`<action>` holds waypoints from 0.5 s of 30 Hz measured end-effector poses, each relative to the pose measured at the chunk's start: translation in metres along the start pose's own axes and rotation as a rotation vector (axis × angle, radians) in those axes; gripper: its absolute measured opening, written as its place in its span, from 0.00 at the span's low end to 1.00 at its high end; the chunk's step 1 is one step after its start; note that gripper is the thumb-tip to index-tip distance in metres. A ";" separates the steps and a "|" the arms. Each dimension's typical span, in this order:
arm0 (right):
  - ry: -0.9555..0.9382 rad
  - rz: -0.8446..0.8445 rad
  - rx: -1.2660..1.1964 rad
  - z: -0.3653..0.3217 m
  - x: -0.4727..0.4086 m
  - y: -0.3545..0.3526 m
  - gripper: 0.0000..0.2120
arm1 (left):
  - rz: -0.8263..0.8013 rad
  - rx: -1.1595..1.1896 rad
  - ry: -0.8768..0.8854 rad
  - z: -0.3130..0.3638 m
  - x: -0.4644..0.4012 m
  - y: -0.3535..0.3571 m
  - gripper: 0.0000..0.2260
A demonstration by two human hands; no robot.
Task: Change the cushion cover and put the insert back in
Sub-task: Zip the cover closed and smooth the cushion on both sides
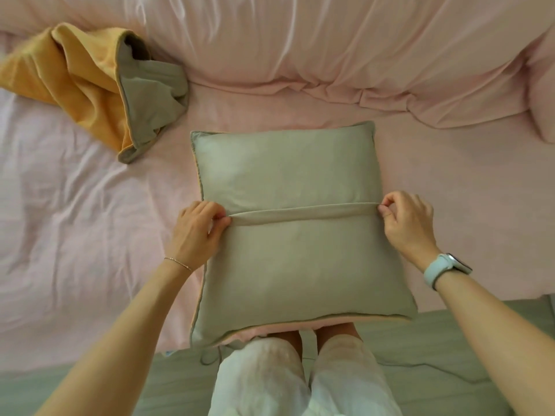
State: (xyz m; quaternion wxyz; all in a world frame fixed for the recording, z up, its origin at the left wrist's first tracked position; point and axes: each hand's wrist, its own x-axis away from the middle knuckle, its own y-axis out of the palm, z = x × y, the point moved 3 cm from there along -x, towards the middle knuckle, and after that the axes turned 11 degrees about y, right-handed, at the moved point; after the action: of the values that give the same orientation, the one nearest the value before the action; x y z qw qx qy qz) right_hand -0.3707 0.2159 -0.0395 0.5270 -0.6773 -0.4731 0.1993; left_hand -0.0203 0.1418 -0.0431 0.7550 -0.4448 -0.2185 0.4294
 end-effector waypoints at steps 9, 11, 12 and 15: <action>0.027 0.080 0.087 -0.055 0.022 0.033 0.20 | 0.184 -0.160 -0.416 0.034 -0.009 0.020 0.18; -0.062 0.050 0.101 -0.066 0.030 0.042 0.24 | 0.157 -0.149 -0.233 0.059 -0.015 0.033 0.21; -0.100 0.041 0.125 -0.070 0.030 0.047 0.25 | 0.102 -0.165 -0.165 0.067 -0.017 0.043 0.23; -0.141 -0.020 0.192 -0.072 0.021 0.059 0.26 | -0.015 -0.184 -0.139 0.071 -0.024 0.064 0.26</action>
State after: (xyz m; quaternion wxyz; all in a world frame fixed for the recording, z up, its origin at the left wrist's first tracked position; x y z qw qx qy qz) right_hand -0.2798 0.1965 -0.0621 0.5566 -0.6035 -0.4944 0.2856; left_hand -0.1132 0.1708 -0.0610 0.6970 -0.4799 -0.3122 0.4317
